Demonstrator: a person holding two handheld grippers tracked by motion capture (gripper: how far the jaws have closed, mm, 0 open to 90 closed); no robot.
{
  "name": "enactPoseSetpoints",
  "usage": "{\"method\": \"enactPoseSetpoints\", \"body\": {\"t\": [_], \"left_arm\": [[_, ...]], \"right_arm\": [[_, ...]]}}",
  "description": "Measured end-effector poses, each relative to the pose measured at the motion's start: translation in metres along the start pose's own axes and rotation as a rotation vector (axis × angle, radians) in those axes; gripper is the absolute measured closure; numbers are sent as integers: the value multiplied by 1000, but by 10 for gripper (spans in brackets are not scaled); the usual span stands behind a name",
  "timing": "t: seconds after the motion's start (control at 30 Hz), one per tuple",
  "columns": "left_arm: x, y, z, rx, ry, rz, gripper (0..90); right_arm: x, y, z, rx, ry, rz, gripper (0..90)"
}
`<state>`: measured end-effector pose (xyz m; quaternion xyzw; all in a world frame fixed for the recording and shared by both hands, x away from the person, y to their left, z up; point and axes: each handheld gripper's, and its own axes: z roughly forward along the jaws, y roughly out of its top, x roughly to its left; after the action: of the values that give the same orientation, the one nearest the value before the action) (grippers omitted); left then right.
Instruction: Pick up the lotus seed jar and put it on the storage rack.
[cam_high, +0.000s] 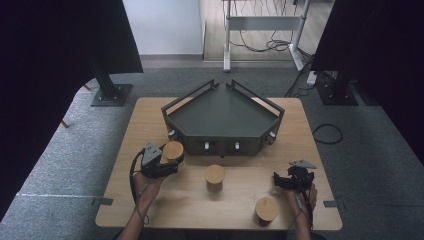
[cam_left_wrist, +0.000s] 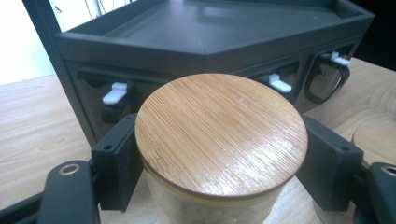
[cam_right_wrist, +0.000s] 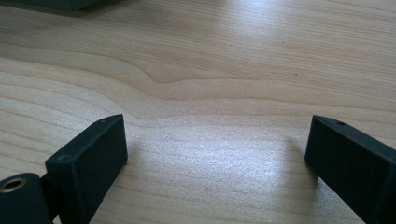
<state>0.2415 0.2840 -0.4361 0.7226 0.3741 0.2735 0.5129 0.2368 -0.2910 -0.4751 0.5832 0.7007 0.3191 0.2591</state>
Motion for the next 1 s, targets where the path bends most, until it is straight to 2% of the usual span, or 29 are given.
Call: {"method": "enactPoseSetpoints", "body": {"t": [1.0], "left_arm": [[0,32,-9,-32,3,3,239]], "right_arm": [[0,0,0,0,2,-1,52]]}}
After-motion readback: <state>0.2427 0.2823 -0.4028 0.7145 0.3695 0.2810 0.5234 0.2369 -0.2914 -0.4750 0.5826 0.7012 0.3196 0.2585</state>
